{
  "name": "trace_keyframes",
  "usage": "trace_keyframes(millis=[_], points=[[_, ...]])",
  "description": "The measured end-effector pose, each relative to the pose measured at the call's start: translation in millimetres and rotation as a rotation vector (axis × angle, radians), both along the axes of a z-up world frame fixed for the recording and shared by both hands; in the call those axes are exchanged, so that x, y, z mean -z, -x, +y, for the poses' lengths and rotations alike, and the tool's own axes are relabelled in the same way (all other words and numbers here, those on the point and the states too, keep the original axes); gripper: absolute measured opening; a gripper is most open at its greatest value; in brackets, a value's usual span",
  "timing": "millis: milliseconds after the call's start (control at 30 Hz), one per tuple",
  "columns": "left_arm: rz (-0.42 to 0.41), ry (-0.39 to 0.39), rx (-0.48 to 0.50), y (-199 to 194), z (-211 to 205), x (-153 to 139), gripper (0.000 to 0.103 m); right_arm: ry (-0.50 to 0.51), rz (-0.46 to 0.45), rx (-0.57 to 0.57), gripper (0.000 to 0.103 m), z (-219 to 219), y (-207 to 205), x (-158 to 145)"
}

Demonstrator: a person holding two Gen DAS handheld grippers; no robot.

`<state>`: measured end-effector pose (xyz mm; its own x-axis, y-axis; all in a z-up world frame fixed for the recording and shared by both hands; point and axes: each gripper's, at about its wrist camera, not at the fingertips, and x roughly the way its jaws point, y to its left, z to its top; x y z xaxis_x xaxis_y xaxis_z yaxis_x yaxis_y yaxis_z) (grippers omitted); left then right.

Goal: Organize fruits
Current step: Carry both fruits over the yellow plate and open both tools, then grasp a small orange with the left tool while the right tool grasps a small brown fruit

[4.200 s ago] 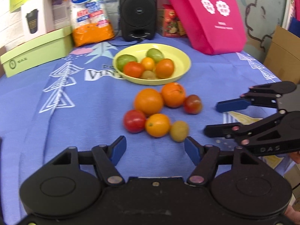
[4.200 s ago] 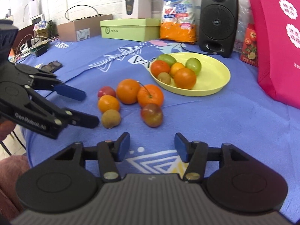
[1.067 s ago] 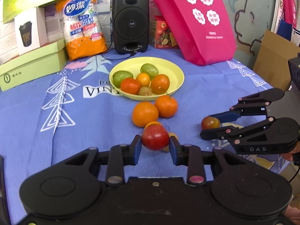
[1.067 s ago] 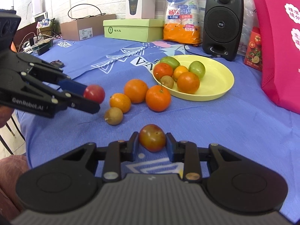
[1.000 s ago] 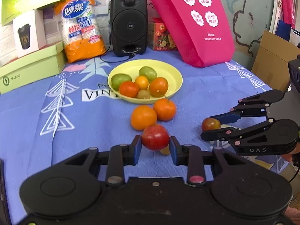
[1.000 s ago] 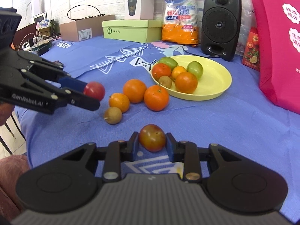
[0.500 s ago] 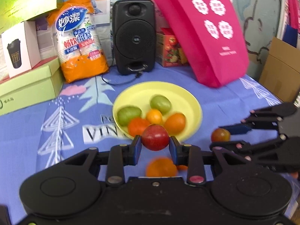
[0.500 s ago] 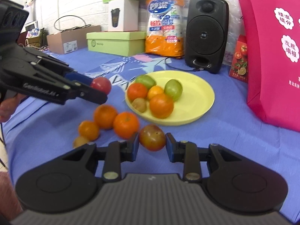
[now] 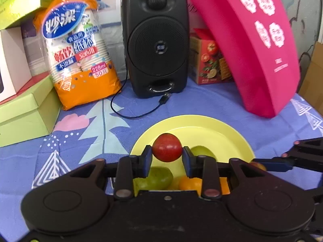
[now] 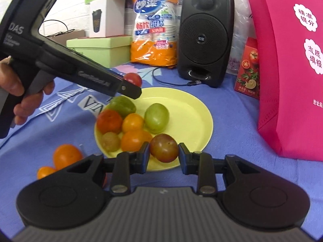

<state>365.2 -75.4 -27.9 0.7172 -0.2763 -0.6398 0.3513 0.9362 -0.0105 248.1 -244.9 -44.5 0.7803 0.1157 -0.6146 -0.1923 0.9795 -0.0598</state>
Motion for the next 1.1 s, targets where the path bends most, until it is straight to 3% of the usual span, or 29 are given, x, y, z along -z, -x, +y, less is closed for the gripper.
trace_keyframes(millis=[133, 200, 267, 567, 667, 1100], points=[[0.021, -0.020, -0.021, -11.2, -3.8, 8.9, 0.033, -0.002, 0.006, 0.020, 0.030, -5.0, -8.0, 1.9], [0.011, -0.017, -0.030, -8.4, -1.1, 9.5, 0.050, 0.002, 0.017, 0.025, 0.030, -6.0, -10.4, 4.1], [-0.013, -0.021, -0.036, -1.4, 2.6, 6.2, 0.058, 0.002, 0.018, 0.017, 0.030, -5.7, -10.6, 5.6], [-0.066, 0.002, -0.047, 54.1, 30.8, -7.0, 0.059, -0.003, 0.009, 0.007, 0.031, -2.6, 5.2, 1.1], [-0.057, 0.023, -0.062, 76.2, 40.6, -4.3, 0.063, -0.006, 0.013, 0.009, 0.031, -1.9, 15.5, 1.8], [0.007, 0.087, -0.128, 157.6, 77.4, 18.8, 0.063, -0.023, 0.038, -0.059, 0.038, 17.0, 65.4, 4.2]])
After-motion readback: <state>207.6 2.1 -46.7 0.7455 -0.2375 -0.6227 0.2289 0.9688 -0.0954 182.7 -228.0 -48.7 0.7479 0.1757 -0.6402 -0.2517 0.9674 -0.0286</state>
